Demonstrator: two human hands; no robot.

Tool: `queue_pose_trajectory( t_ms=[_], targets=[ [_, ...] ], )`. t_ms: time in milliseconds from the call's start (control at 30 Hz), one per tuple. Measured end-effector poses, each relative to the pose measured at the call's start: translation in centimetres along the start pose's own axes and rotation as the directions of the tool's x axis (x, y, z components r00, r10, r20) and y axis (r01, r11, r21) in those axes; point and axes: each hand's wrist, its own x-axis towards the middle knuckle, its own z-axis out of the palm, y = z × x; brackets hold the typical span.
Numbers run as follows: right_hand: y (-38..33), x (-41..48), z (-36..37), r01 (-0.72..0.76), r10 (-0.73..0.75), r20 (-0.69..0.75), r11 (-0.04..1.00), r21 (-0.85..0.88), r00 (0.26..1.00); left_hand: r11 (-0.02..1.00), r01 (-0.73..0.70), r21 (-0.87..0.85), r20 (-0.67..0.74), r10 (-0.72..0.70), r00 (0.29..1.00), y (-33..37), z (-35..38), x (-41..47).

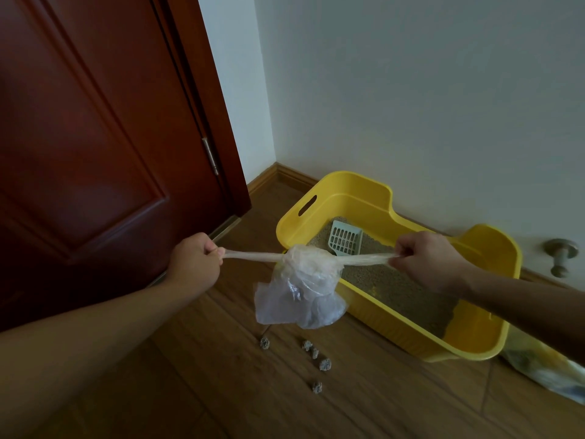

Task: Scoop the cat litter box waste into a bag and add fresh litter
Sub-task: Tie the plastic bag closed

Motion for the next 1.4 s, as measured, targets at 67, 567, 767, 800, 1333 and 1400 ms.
queue_pose_trajectory(
  t_ms=[67,567,767,800,1333,1400],
  targets=[
    [0.1,0.1,0.0,-0.007,0.007,0.011,1.000,0.030,1.000,1.000,-0.014,0.000,-0.011,0.014,1.000,0.0,-0.2,-0.2],
    [-2.9,-0.8,-0.3,-0.049,-0.020,0.089,0.706,0.706,0.996,0.954,-0.143,-0.263,0.081,0.170,0.982,6.0,-0.8,-2.8],
    [-5.0,-0.9,0.0,-0.078,-0.031,0.126,0.630,0.773,0.992,0.895,-0.085,-0.437,0.195,0.186,0.963,9.3,-1.1,-4.0],
    [-5.4,-1.0,0.0,-0.069,-0.046,0.124,0.622,0.780,0.991,0.887,-0.075,-0.456,0.209,0.189,0.960,9.6,-1.0,-4.1],
    [-8.5,-1.1,0.2,-0.033,-0.177,0.129,0.462,0.886,0.976,0.813,-0.025,-0.582,0.422,0.328,0.845,12.1,-0.1,-6.9],
    [-8.7,-0.7,0.3,-0.042,-0.185,0.134,0.432,0.901,0.974,0.805,-0.034,-0.593,0.405,0.334,0.851,12.1,0.1,-6.7]
  ],
)
